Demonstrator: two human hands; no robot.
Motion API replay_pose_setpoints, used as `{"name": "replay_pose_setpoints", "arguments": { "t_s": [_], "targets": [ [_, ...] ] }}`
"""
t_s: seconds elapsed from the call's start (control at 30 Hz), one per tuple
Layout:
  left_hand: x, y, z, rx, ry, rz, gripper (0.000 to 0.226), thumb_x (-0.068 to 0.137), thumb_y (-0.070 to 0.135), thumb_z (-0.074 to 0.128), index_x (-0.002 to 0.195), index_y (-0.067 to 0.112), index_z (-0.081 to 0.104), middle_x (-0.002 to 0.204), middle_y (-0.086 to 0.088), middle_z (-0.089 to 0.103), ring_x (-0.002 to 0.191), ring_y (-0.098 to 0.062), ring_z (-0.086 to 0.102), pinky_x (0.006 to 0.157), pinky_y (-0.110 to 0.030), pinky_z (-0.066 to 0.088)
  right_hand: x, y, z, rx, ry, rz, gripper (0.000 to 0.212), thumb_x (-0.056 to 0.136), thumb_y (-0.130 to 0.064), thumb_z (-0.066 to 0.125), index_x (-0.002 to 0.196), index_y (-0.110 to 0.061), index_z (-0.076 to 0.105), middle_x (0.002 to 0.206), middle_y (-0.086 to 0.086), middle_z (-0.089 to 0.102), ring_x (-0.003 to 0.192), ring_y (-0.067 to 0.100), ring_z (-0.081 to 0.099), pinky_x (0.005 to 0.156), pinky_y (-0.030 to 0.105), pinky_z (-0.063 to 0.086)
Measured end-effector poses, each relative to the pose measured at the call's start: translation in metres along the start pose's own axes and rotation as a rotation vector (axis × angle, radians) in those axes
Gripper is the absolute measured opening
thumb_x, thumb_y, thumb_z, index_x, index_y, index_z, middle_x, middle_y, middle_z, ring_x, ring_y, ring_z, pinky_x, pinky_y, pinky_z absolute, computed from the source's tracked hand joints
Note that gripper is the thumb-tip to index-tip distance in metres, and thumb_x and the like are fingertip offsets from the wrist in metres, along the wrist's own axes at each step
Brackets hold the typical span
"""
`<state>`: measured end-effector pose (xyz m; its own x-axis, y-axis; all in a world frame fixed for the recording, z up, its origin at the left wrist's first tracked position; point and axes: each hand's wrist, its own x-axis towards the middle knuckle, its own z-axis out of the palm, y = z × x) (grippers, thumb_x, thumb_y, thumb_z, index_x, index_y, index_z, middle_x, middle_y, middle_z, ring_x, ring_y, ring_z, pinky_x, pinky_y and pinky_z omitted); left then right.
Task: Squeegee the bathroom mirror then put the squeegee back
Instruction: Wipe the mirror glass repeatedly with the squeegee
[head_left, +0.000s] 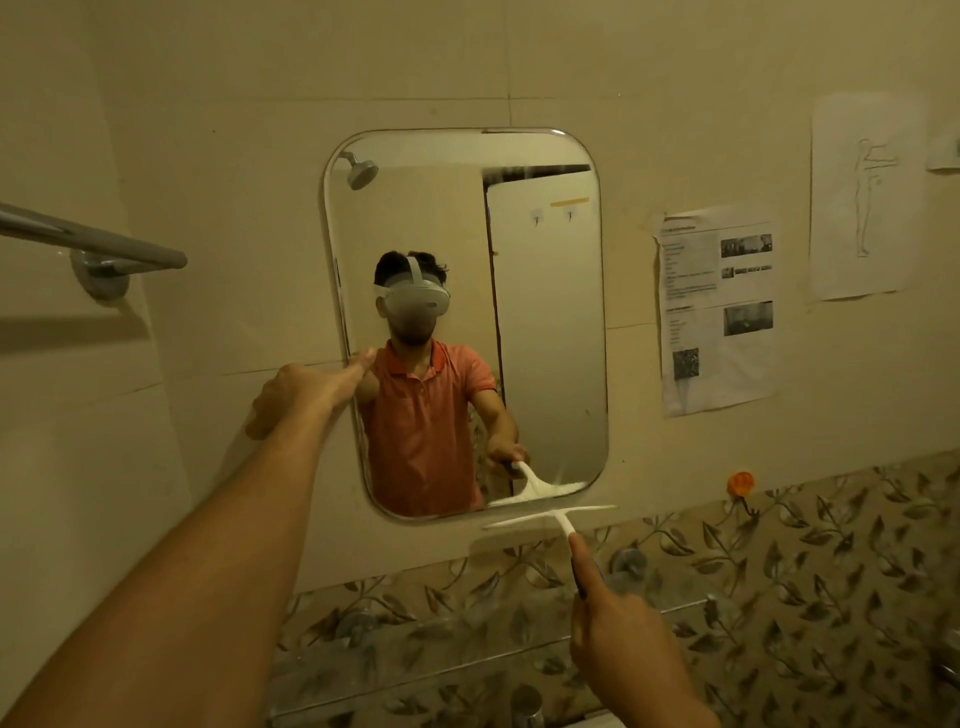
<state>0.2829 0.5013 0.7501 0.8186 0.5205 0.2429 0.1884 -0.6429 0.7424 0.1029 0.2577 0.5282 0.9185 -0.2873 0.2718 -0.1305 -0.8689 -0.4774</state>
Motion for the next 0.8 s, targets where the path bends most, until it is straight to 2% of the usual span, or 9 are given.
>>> {"name": "replay_pose_setpoints", "arguments": {
  "t_s": [0.07,0.17,0.23,0.37,0.5,0.63,0.8],
  "targets": [
    [0.000,0.000,0.000,0.002,-0.001,0.004,0.118,0.049,0.102,0.053,0.124,0.010,0.059,0.115,-0.020,0.062,0.106,-0.042,0.058,0.089,-0.049,0.046,0.001,-0.008,-0.027,0.010,0.012,-0.048,0.076,0.104,-0.031,0.037,0.154,-0.047,-0.019,0.074,-0.002,0.062,0.062,0.015,0.059,0.059,0.034,0.054],
    [-0.003,0.001,-0.002,0.007,-0.008,0.002,0.120,0.052,0.099,0.056,0.131,0.010,0.054,0.127,-0.021,0.058,0.117,-0.043,0.054,0.093,-0.050,0.043,0.007,-0.033,-0.087,0.105,0.135,-0.133,0.072,0.105,-0.030,0.041,0.149,-0.056,-0.009,0.070,0.001,0.062,0.058,0.013,0.062,0.054,0.030,0.056],
    [-0.004,0.002,-0.004,0.011,-0.017,-0.005,0.121,0.053,0.099,0.056,0.134,0.009,0.053,0.131,-0.022,0.057,0.120,-0.043,0.053,0.096,-0.051,0.042,0.020,-0.052,-0.126,0.151,0.265,-0.199,0.068,0.106,-0.031,0.042,0.152,-0.053,-0.002,0.067,0.001,0.061,0.055,0.012,0.061,0.050,0.025,0.055],
    [-0.005,0.001,-0.004,0.012,-0.028,-0.003,0.121,0.052,0.100,0.054,0.133,0.010,0.054,0.129,-0.021,0.058,0.118,-0.043,0.054,0.094,-0.050,0.042,0.069,-0.087,-0.185,0.180,0.514,-0.251,0.064,0.107,-0.036,0.041,0.158,-0.044,0.003,0.070,0.006,0.059,0.059,0.021,0.062,0.056,0.039,0.058],
    [-0.001,0.000,-0.003,0.012,-0.032,0.002,0.122,0.053,0.099,0.054,0.135,0.009,0.052,0.133,-0.022,0.056,0.121,-0.044,0.052,0.097,-0.051,0.041,0.120,-0.111,-0.235,0.131,0.665,-0.302,0.061,0.108,-0.038,0.037,0.159,-0.041,0.004,0.072,0.007,0.057,0.059,0.021,0.059,0.057,0.040,0.058],
    [-0.001,0.000,-0.003,0.030,-0.017,0.009,0.118,0.056,0.098,0.054,0.134,0.009,0.053,0.130,-0.021,0.057,0.120,-0.043,0.053,0.095,-0.049,0.041,0.149,-0.121,-0.254,0.088,0.670,-0.316,0.058,0.109,-0.037,0.036,0.159,-0.038,0.006,0.076,0.010,0.059,0.059,0.021,0.058,0.057,0.039,0.056],
    [0.007,0.001,0.003,0.045,-0.004,0.005,0.119,0.050,0.102,0.050,0.125,0.010,0.058,0.116,-0.020,0.061,0.108,-0.042,0.057,0.082,-0.046,0.042,0.158,-0.107,-0.235,0.029,0.660,-0.250,0.064,0.109,-0.034,0.034,0.159,-0.040,-0.005,0.073,0.009,0.056,0.055,0.019,0.055,0.047,0.031,0.046]
  ]
}}
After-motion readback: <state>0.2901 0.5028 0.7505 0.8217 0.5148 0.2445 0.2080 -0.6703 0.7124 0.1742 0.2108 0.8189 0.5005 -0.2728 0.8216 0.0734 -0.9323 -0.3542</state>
